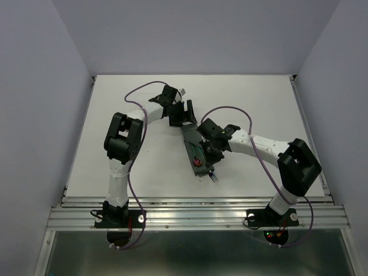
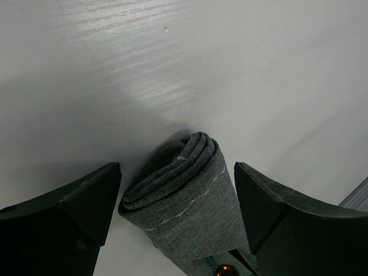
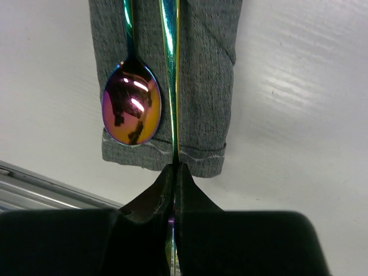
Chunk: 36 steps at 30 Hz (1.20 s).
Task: Fold the napkin into a case and place the utensils inside
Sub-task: Insert the fork into the folded napkin.
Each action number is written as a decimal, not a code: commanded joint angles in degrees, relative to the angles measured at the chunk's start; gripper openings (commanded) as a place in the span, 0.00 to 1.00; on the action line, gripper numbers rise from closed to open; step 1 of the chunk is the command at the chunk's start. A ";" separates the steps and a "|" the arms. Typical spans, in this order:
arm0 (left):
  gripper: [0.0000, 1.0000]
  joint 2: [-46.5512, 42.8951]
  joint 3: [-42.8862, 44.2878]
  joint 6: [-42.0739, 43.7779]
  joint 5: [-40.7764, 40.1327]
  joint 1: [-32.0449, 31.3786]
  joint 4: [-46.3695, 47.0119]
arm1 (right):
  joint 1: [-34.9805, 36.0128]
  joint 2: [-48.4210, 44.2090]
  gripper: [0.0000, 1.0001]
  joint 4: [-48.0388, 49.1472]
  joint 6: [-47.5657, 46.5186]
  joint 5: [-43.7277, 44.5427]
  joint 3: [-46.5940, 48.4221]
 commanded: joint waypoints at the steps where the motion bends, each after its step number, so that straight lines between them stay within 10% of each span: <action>1: 0.90 -0.44 0.84 0.32 1.07 -0.60 0.69 | 0.38 2.96 0.01 0.28 0.88 3.11 4.59; 36: 0.88 -0.96 -1.09 2.16 2.83 -0.69 0.87 | 0.38 15.63 0.01 -1.75 1.85 17.53 20.07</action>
